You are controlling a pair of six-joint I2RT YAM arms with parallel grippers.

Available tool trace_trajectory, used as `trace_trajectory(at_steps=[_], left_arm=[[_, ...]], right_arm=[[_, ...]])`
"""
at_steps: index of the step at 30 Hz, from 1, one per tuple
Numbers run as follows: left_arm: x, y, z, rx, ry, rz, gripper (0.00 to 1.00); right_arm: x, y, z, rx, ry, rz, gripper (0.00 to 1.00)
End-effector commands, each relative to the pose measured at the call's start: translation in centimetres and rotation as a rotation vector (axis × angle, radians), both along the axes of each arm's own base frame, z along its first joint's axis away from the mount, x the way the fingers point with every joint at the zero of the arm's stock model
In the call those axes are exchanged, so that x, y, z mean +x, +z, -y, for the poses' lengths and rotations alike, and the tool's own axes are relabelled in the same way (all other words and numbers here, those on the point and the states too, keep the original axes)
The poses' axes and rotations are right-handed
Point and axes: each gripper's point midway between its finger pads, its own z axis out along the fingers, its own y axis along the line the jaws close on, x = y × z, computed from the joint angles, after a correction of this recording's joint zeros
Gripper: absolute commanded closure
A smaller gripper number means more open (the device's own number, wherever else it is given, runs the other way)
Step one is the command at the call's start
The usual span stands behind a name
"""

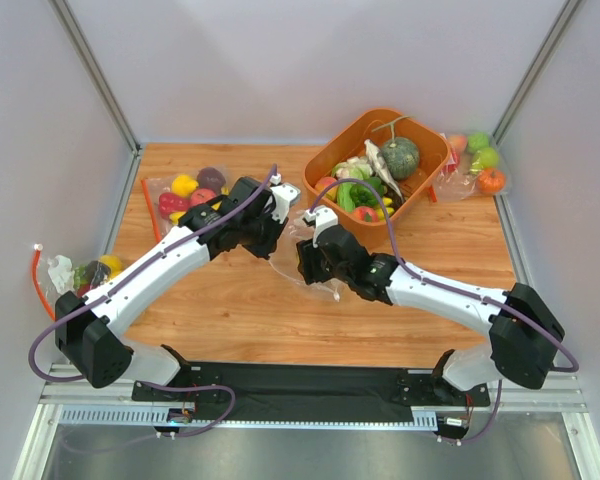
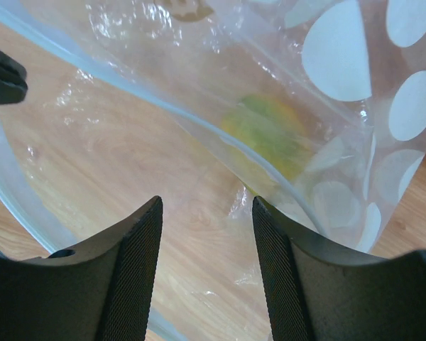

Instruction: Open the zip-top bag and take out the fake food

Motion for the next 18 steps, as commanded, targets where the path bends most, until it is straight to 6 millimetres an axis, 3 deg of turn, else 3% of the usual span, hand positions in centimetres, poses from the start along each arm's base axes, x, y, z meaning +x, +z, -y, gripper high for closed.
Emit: trace_trajectory(at_steps=[1, 8, 18], left_arm=[[0.3, 1.6, 0.8, -0.035, -0.032, 0.029, 1.0], [-0.7, 1.3, 2.1, -0.08, -0.101, -0.014, 1.0], [-1.2, 0.9, 2.9, -0.1, -0.132, -0.055, 1.0]], right_arm=[[1.1, 2.4, -0.8, 0.104, -0.027, 0.052, 0.45], [3.3, -0.1, -1.3, 0.019, -0.028, 0.112, 0.37], [8.5, -1.4, -1.6, 0.021, -0.106, 0.236, 0.25]])
